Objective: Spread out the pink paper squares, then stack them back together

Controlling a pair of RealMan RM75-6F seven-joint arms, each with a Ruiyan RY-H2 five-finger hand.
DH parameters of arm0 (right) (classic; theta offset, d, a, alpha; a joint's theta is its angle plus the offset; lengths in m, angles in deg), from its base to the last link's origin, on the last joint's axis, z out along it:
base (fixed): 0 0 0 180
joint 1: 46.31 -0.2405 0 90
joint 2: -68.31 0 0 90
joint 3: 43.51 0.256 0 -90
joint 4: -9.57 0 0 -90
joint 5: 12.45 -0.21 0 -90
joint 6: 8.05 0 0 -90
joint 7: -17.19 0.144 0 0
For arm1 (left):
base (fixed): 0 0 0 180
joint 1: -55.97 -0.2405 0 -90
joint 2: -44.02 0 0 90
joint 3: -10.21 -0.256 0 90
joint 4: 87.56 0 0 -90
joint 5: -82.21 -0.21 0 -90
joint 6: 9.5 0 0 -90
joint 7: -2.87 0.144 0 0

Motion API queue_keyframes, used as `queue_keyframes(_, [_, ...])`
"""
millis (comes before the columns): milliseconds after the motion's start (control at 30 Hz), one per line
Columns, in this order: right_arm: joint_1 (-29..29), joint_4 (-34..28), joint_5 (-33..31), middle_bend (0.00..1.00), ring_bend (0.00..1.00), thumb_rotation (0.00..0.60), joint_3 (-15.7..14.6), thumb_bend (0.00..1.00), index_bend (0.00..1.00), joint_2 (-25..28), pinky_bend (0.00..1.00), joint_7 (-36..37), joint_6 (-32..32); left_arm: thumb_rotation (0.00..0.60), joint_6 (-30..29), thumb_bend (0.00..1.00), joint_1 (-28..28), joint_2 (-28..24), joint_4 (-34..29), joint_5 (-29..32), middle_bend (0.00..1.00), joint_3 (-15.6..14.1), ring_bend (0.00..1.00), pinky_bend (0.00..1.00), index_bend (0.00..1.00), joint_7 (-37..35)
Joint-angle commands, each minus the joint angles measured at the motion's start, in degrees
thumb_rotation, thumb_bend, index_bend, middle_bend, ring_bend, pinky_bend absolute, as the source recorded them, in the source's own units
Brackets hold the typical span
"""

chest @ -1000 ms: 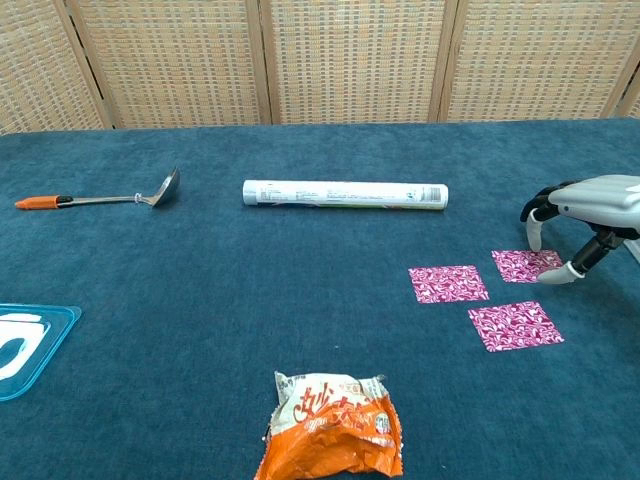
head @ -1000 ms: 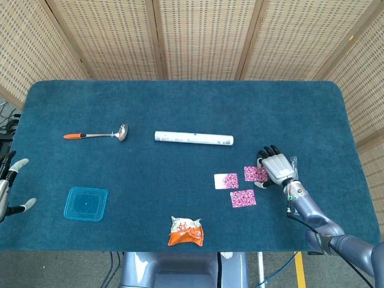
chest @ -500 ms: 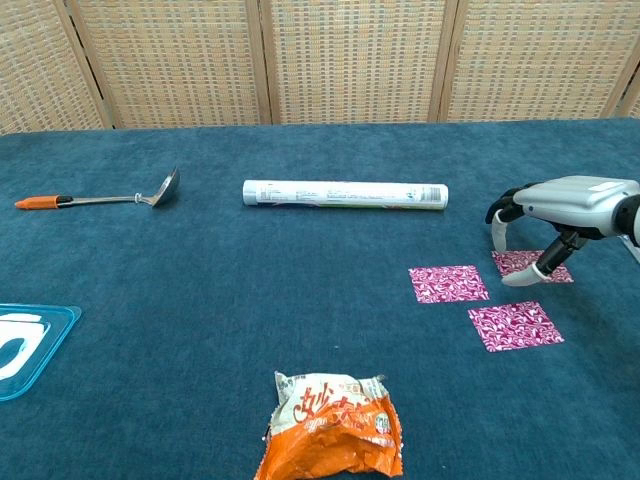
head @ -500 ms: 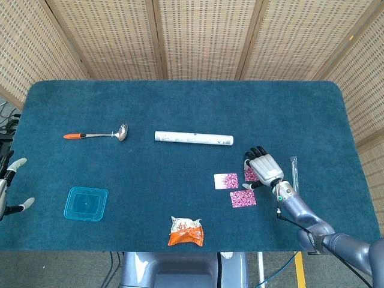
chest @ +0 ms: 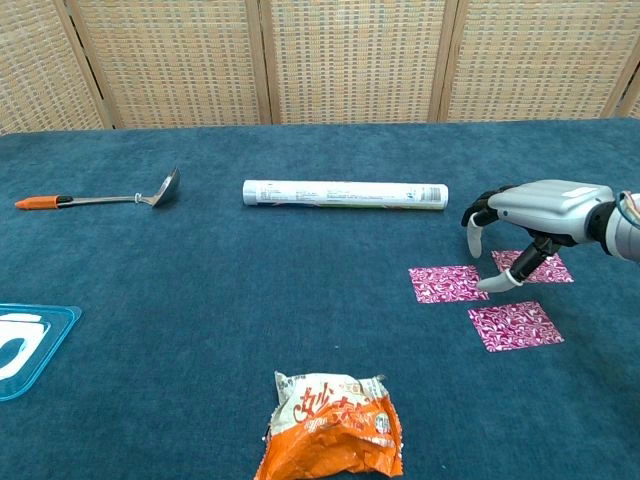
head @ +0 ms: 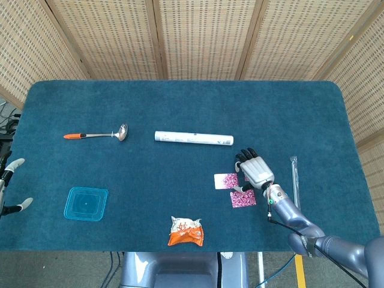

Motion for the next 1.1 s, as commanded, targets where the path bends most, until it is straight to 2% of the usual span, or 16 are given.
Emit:
queue_keyframes(33, [0.08, 0.23, -0.17, 0.17, 0.0, 0.361, -0.17, 0.26, 0.37, -0.53, 0.0, -0.8, -0.46, 0.594, -0.04, 0.12, -0.11, -0.02, 0.14, -0.06, 0.0, -0.06, 0.0, 0.0, 0.15, -0.25])
queue_keyframes(533, [0.12, 2.94, 0.08, 0.17, 0.0, 0.37, -0.63, 0.26, 0.37, -2.73, 0.0, -2.07, -1.38, 0.596, -0.13, 0.12, -0.33, -0.08, 0.45, -0.16, 0.0, -0.14, 0.0, 0.0, 0.15, -0.67])
queue_keyframes(1100, [0.43, 2.81, 0.98, 0.17, 0.0, 0.371, -0.99, 0.26, 0.37, -3.56, 0.0, -3.08, -2.55, 0.596, -0.19, 0.12, -0.42, -0.14, 0.51, -0.38, 0.0, -0.15, 0.0, 0.0, 0.15, -0.94])
